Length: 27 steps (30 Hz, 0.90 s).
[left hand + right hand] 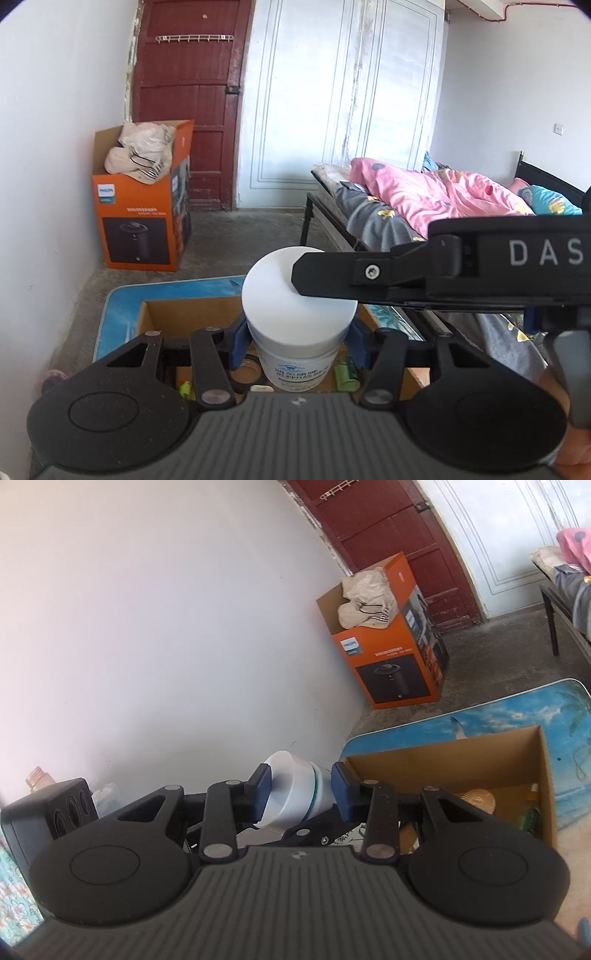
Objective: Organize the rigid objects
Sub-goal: 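Carry the white supplement jar into the box and open the right gripper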
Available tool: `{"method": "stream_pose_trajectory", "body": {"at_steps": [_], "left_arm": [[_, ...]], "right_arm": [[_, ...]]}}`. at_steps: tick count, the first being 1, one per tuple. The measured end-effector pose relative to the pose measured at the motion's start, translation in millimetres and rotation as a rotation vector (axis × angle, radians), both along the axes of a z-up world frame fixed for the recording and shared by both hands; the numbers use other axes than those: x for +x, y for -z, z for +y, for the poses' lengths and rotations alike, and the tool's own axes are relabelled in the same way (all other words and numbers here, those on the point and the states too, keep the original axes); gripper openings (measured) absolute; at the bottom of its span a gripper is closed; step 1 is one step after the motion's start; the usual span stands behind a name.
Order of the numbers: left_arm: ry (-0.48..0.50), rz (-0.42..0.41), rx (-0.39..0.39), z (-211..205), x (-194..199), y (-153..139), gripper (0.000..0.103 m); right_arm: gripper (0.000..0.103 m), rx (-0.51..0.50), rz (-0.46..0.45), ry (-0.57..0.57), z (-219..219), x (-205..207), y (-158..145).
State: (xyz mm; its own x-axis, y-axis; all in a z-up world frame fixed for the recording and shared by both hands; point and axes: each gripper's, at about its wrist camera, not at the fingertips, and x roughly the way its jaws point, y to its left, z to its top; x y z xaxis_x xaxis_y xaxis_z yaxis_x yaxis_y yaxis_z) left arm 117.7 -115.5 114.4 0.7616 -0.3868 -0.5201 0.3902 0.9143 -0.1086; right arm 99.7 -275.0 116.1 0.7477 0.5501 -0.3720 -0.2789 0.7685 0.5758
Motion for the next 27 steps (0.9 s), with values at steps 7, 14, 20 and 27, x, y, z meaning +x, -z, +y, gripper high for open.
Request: {"method": "stream_pose_trajectory", "body": {"at_steps": [7, 14, 20, 27], "left_arm": [[0.061, 0.143, 0.059, -46.5, 27.2, 73.6, 0.054], [0.063, 0.24, 0.125, -58.5, 49.8, 121.9, 0.054], [0.069, 0.269, 0.123, -59.3, 60.7, 135.7, 0.054], [0.099, 0.224, 0.135, -66.3, 58.2, 131.8, 0.055]], "right_arm": [[0.036, 0.055, 0.149, 0.079, -49.9, 16.7, 80.3], [0.036, 0.077, 0.249, 0.093, -49.5, 34.4, 150.3], [0.032, -0.007, 0.224, 0.075, -31.2, 42.4, 157.4], [0.034, -0.114, 0.188, 0.091, -24.0, 37.7, 145.8]]}}
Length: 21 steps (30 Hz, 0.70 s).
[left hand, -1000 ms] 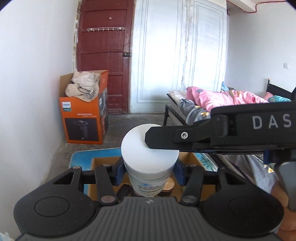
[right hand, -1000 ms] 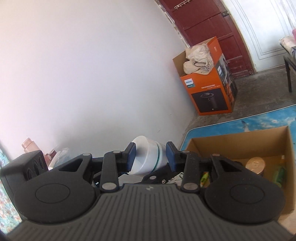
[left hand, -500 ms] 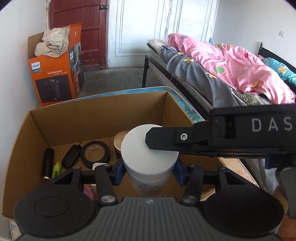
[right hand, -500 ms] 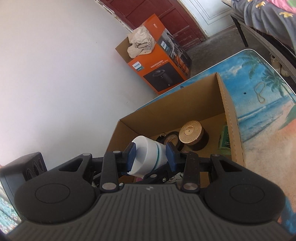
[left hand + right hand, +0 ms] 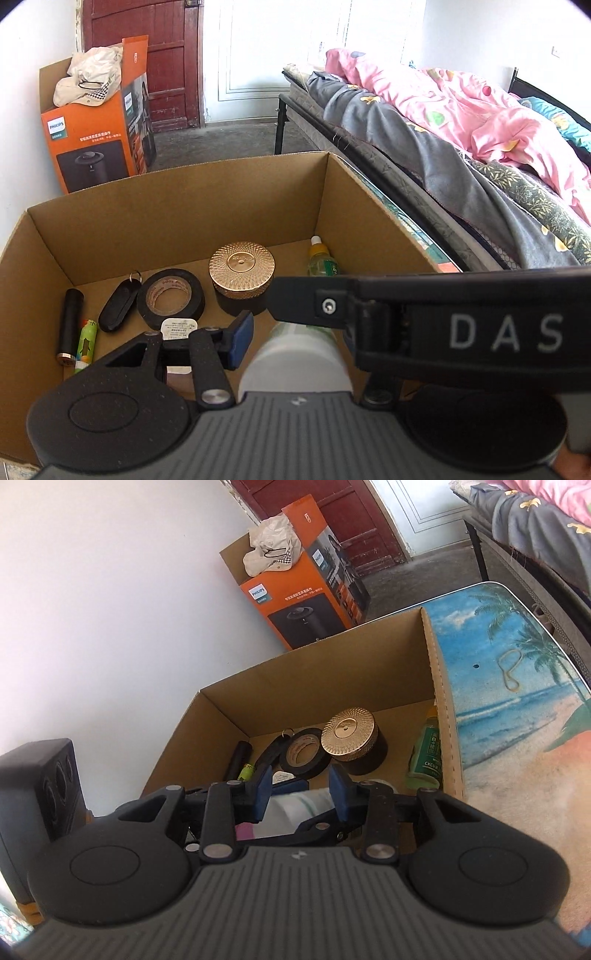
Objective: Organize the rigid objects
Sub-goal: 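Carry the white supplement jar into the box and open the right gripper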
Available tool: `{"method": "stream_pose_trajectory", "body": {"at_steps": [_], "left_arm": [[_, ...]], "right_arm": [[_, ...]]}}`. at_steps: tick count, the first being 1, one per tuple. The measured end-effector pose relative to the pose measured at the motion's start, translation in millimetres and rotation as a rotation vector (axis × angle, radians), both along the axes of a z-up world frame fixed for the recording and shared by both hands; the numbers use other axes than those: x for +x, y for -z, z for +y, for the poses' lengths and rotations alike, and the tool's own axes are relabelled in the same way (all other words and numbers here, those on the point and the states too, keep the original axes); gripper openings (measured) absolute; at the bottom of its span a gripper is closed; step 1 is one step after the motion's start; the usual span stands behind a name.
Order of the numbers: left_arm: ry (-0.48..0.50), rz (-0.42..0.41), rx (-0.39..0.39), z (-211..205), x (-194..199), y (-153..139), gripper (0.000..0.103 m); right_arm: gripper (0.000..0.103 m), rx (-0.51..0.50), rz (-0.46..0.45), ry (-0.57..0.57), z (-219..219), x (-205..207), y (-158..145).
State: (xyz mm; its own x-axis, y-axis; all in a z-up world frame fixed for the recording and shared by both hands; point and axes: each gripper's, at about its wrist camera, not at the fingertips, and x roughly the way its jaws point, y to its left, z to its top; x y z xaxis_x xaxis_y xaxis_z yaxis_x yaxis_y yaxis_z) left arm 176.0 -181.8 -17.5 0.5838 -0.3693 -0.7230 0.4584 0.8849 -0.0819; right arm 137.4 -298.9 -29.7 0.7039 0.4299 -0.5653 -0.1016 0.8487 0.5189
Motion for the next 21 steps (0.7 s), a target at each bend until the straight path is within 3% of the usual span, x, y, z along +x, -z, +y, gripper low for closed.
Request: {"method": "stream_pose_trajectory", "body": {"at_steps": [5, 9, 18, 21], "left_arm": [[0.001, -0.014, -0.017, -0.6, 1.4, -1.9, 0.056], [0.006, -0.03, -0.051, 6.6, -3.5, -10.5, 0.069], [-0.012, -0.108, -0.109, 33.0, -25.5, -45.9, 0.075], [-0.025, -0.124, -0.137, 48.6, -36.8, -58.5, 0.082]], "right_arm": [[0.038, -0.015, -0.023, 0.026, -5.3, -1.2, -8.3], [0.041, 0.001, -0.067, 0.06, -19.5, -10.1, -23.0], [0.044, 0.025, -0.158, 0.103, -36.9, -34.0, -59.1], [0.046, 0.018, -0.182, 0.093, -34.6, -44.7, -70.7]]}}
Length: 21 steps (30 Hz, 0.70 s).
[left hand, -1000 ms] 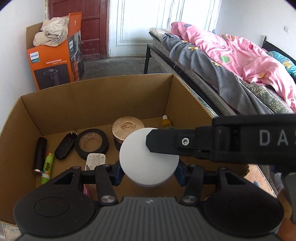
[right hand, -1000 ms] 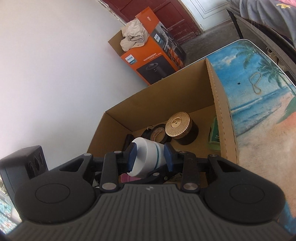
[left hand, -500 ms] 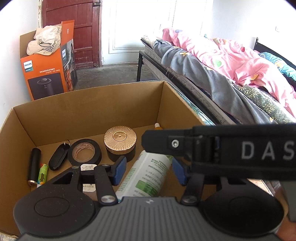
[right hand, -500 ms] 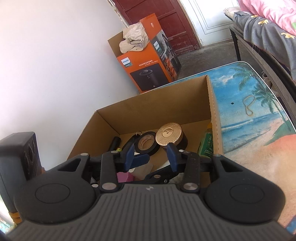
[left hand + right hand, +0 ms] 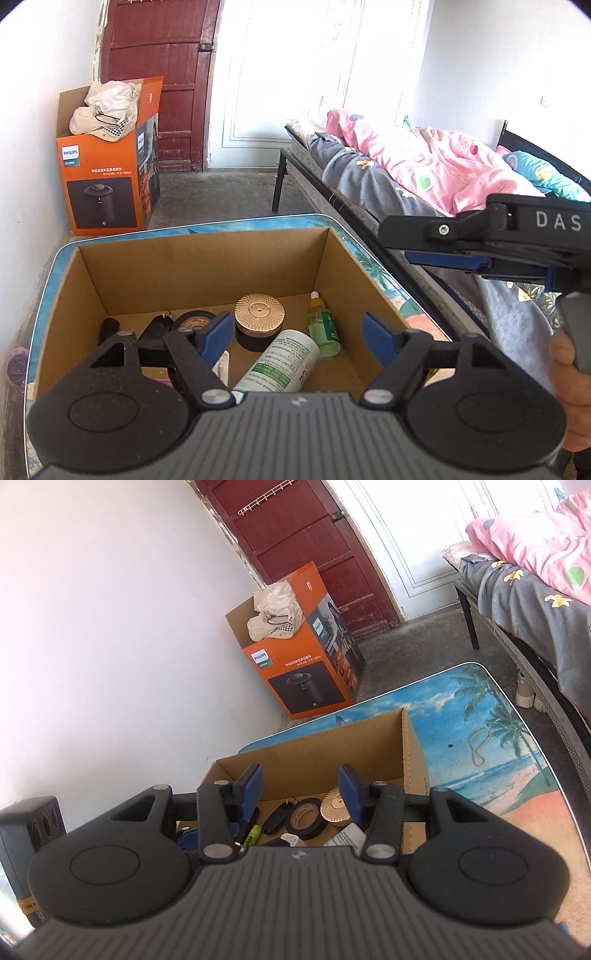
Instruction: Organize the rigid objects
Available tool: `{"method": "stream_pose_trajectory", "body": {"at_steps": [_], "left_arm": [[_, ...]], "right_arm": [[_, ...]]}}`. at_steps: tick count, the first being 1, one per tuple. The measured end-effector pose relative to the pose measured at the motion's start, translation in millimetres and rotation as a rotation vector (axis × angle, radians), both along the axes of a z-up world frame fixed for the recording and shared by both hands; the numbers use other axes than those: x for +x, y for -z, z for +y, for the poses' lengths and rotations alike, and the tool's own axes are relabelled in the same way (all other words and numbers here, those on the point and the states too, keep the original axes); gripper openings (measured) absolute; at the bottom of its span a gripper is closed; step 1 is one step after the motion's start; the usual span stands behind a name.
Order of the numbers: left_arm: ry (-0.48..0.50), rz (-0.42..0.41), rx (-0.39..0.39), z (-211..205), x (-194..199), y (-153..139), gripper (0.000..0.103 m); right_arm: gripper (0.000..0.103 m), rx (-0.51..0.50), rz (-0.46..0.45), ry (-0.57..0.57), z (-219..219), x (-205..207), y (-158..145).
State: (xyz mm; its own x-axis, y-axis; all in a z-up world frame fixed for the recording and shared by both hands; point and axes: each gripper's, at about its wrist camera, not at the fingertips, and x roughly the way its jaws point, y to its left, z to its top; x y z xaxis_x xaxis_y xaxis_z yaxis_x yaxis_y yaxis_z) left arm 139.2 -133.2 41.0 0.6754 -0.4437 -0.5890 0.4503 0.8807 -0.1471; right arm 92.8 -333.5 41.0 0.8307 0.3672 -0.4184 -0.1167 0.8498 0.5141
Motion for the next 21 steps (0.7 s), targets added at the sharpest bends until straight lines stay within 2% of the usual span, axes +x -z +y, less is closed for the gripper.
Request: {"method": "stream_pose_trajectory", "body": {"at_steps": [2, 5, 7, 9, 12, 18, 21], "left_arm": [[-0.005, -0.008, -0.007, 8.8, -8.3, -6.5, 0.088], [-0.036, -0.025, 0.009, 22.6, -23.3, -13.6, 0.097], [-0.081, -0.038, 0.035, 33.0, -32.6, -17.5, 0.103], [-0.137, -0.04, 0.063, 43.7, -40.3, -19.8, 0.103], [-0.221, -0.005, 0.108, 57.5, -45.5, -19.3, 0.103], [-0.336, 0.064, 0.141, 80.9, -53.2, -6.7, 0.103], [-0.379, 0.102, 0.204, 82.3, -50.9, -0.1, 0.103]], "right_arm": [[0.051, -0.021, -0.013, -0.004, 4.5, -8.2, -5.6], [0.066, -0.07, -0.031, 0.01, 17.6, -27.5, -10.2], [0.09, -0.117, -0.037, 0.035, 27.1, -41.6, -10.1], [0.099, -0.182, -0.041, 0.06, 39.0, -55.7, -8.6], [0.102, -0.291, -0.02, 0.096, 58.7, -70.0, -3.5], [0.102, -0.513, 0.078, 0.1, 103.3, -74.8, 17.8], [0.102, -0.569, 0.098, 0.077, 123.8, -72.7, 24.7]]}}
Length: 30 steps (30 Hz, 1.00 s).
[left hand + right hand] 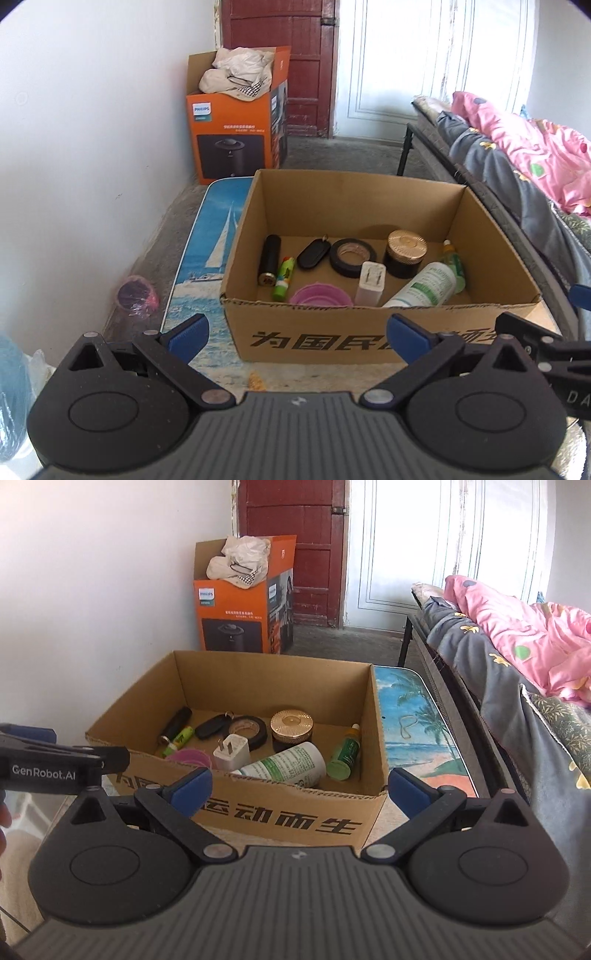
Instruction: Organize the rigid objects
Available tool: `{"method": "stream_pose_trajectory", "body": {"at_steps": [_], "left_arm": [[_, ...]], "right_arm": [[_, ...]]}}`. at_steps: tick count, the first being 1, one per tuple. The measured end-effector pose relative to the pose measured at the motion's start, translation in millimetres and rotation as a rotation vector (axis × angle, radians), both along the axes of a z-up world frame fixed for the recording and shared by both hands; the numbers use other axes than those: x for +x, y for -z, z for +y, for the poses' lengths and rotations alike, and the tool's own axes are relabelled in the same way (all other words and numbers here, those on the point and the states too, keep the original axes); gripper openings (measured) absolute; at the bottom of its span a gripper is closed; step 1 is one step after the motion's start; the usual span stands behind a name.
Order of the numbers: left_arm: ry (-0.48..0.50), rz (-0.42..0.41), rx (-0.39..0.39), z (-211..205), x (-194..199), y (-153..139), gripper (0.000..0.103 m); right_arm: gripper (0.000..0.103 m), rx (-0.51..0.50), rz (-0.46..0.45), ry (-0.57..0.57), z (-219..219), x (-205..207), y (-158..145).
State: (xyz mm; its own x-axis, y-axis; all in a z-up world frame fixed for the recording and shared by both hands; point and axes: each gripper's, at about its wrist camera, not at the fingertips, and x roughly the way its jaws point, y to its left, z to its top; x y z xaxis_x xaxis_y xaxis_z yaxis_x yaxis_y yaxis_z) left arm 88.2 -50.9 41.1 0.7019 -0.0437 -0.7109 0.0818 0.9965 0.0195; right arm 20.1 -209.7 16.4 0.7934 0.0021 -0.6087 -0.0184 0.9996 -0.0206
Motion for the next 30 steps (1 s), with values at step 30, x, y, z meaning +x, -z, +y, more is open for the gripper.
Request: {"method": "stream_pose_trajectory", "body": {"at_steps": [30], "left_arm": [[-0.029, 0.028, 0.059, -7.8, 2.8, 4.6, 0.103]], "right_arm": [[0.102, 0.079, 0.076, 0.107, 1.0, 22.8, 14.4]]}}
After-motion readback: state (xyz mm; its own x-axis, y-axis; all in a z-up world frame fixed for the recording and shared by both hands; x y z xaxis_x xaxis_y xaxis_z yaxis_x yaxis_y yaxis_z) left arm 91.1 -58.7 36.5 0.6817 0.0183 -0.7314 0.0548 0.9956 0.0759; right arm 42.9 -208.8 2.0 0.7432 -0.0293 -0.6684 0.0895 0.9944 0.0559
